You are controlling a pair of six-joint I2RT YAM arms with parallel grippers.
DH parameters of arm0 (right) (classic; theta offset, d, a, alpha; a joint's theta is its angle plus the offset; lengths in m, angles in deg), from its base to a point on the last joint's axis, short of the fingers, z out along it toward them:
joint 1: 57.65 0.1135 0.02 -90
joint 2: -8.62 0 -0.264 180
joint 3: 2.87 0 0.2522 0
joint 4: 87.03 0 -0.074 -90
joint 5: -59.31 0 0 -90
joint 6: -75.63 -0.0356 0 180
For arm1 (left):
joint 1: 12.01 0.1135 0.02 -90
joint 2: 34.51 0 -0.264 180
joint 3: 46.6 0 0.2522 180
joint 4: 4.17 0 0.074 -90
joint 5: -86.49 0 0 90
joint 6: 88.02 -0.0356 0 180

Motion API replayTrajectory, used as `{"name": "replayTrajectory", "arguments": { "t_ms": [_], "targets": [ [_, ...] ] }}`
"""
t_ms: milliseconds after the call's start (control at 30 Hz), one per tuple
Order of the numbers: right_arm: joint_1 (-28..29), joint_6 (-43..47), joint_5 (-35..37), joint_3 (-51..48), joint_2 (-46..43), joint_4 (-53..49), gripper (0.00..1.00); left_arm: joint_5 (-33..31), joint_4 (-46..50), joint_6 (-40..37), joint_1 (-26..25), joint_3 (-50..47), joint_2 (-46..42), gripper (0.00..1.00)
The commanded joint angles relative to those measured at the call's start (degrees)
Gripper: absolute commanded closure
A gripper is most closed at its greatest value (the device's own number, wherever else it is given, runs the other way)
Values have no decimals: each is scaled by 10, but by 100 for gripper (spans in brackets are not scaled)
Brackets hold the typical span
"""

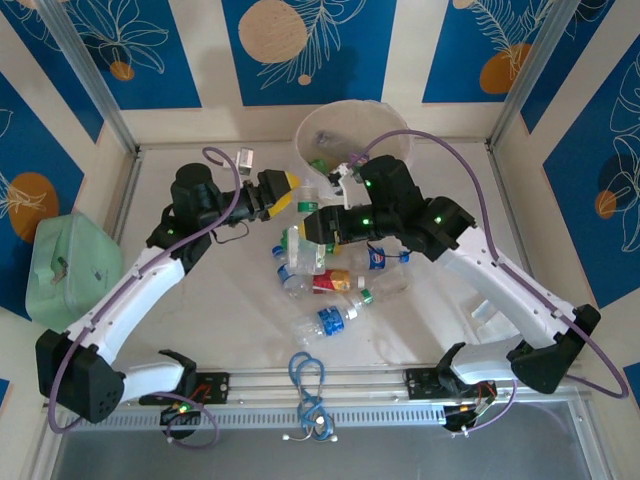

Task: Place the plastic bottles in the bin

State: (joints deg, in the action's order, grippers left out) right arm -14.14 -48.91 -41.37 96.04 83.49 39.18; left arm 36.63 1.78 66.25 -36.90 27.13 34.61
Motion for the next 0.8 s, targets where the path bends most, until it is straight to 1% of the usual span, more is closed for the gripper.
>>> {"name": "replayTrajectory", "arguments": {
  "t_ms": [0, 167, 333, 433, 500, 633, 767],
  "targets": [
    [-11, 18, -76, 19, 5, 14, 51, 33, -33, -2, -7, 15, 3, 17],
    [-15, 17, -109, 36, 19, 13, 51, 44, -53, 10, -11, 15, 8, 19],
    [-14, 17, -112, 47, 30, 11, 51, 65, -117, 45, -14, 11, 15, 20],
    [-13, 18, -112, 54, 34, 9, 51, 75, -130, 54, -17, 12, 20, 21],
    [-12, 18, -110, 60, 38, 9, 51, 77, -128, 54, -18, 11, 21, 24],
    [-11, 17, -104, 70, 44, 11, 51, 71, -129, 55, -18, 8, 23, 38],
    [-11, 14, -95, 74, 46, 15, 51, 61, -138, 61, -18, 4, 24, 45]
  ]
}}
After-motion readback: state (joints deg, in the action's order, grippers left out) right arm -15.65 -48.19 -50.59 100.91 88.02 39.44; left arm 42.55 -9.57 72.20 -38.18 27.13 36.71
